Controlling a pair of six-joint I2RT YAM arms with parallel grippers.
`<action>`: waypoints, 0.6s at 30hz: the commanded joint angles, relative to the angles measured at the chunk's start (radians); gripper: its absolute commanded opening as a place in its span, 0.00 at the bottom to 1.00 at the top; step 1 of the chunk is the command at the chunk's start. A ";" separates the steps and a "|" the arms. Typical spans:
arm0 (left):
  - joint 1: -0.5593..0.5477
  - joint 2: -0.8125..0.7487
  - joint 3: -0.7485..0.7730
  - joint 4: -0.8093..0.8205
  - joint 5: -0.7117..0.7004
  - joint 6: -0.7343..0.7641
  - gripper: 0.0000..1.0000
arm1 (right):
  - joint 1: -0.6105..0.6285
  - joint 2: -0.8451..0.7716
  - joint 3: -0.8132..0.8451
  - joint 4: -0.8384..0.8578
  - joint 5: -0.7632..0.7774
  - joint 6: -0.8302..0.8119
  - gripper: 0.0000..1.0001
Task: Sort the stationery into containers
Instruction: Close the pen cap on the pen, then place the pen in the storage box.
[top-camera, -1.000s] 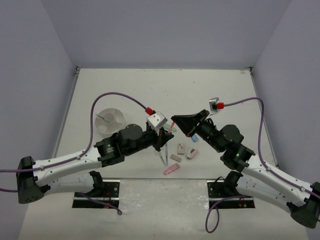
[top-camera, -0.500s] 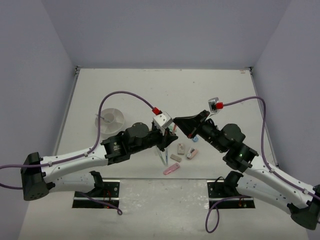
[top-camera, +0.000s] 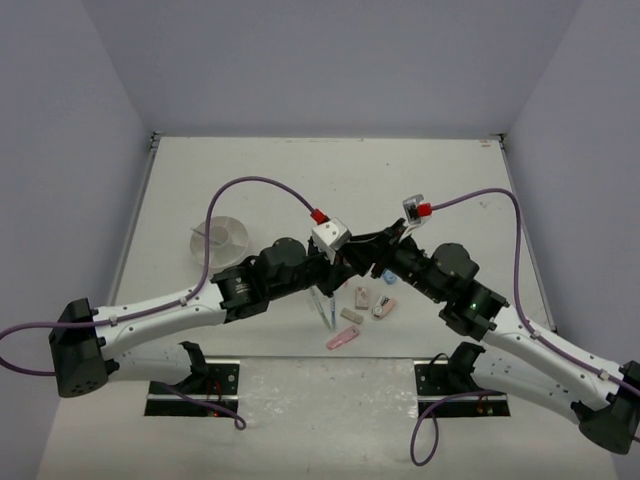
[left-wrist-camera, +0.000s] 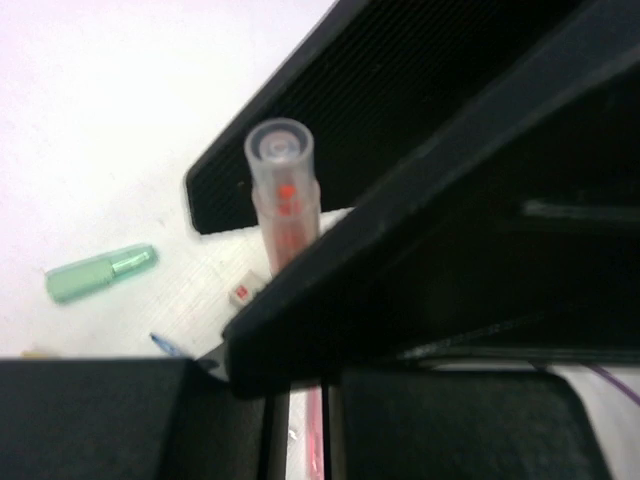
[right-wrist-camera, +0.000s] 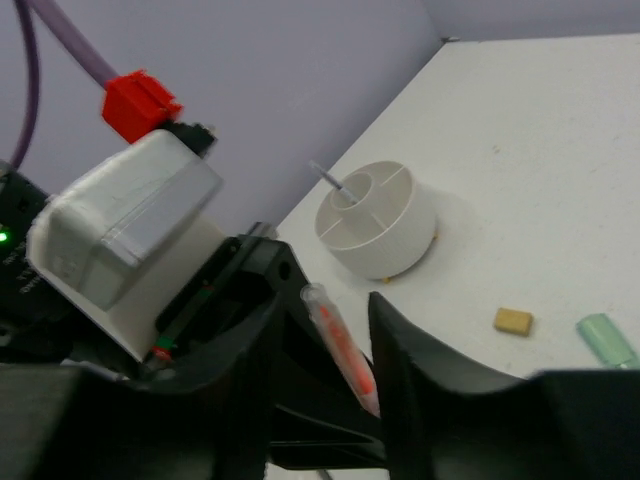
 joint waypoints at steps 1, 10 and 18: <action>0.012 -0.001 0.080 0.256 -0.004 0.047 0.00 | 0.052 0.016 0.016 -0.121 -0.175 0.090 0.57; 0.056 0.020 0.050 0.204 -0.153 0.025 0.00 | 0.050 -0.114 0.165 -0.329 0.062 0.033 0.99; 0.189 0.000 0.104 -0.008 -0.564 -0.073 0.00 | 0.049 -0.216 0.243 -0.546 0.357 0.005 0.99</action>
